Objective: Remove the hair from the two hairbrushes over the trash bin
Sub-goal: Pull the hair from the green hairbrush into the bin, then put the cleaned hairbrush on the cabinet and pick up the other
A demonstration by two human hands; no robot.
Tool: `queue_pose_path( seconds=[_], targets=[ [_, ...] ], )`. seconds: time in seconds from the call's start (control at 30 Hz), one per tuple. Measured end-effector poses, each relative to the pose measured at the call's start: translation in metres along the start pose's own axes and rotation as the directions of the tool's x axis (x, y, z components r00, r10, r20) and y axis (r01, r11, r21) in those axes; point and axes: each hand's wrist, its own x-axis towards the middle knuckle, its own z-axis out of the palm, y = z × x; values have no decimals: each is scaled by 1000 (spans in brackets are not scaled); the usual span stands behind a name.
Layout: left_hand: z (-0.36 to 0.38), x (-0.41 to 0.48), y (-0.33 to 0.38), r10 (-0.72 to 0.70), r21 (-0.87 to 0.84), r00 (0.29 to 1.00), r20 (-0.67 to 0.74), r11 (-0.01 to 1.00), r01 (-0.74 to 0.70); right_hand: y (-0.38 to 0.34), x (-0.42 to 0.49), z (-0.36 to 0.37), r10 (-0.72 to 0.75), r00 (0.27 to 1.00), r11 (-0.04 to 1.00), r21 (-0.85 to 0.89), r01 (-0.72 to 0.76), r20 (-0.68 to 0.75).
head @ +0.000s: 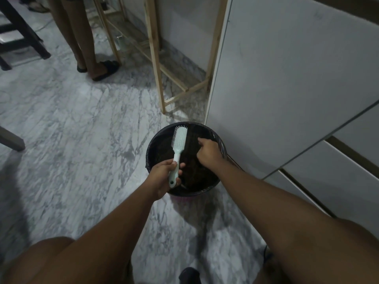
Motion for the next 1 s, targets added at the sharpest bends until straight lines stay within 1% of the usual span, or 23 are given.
queue_pose_path(
  seconds=[0.07, 0.13, 0.2, 0.27, 0.33, 0.4, 0.53, 0.67, 0.73, 0.83, 1.0],
  targets=[
    [5, -1, 1, 2, 25, 1000, -10, 1000, -2, -3, -6, 2, -39, 997, 994, -96, 45, 61],
    [6, -1, -1, -5, 96, 999, -39, 995, 9, 0, -7, 9, -64, 993, 974, -211, 84, 101],
    [5, 2, -6, -43, 125, 997, -66, 991, 51, 6, -8, 15, -42, 990, 945, -315, 83, 134],
    [2, 7, -12, -103, 124, 987, -122, 985, 118, 12, -7, 20, -14, 985, 918, -388, 81, 174],
    [-3, 16, -19, -121, 180, 971, -208, 971, 159, 18, -7, 26, 9, 979, 903, -423, 79, 202],
    [-8, 27, -26, -103, 255, 957, -270, 951, 174, 26, -6, 30, 17, 977, 899, -431, 78, 213],
    [-14, 41, -34, -112, 273, 946, -304, 941, 199, 41, 3, 38, 25, 974, 893, -442, 80, 227],
    [-16, 44, -31, -112, 280, 947, -301, 939, 200, 40, 9, 34, 22, 971, 887, -452, 90, 236],
    [-11, 35, -18, -111, 283, 948, -298, 939, 198, 25, 10, 22, 3, 974, 888, -449, 103, 229],
    [7, 1, 21, -76, 261, 945, -317, 951, 164, -16, 6, -10, -36, 977, 886, -445, 128, 208],
    [64, -86, 142, -4, 224, 945, -328, 971, 82, -131, -7, -106, -230, 971, 887, -396, 237, 64]
  ],
)
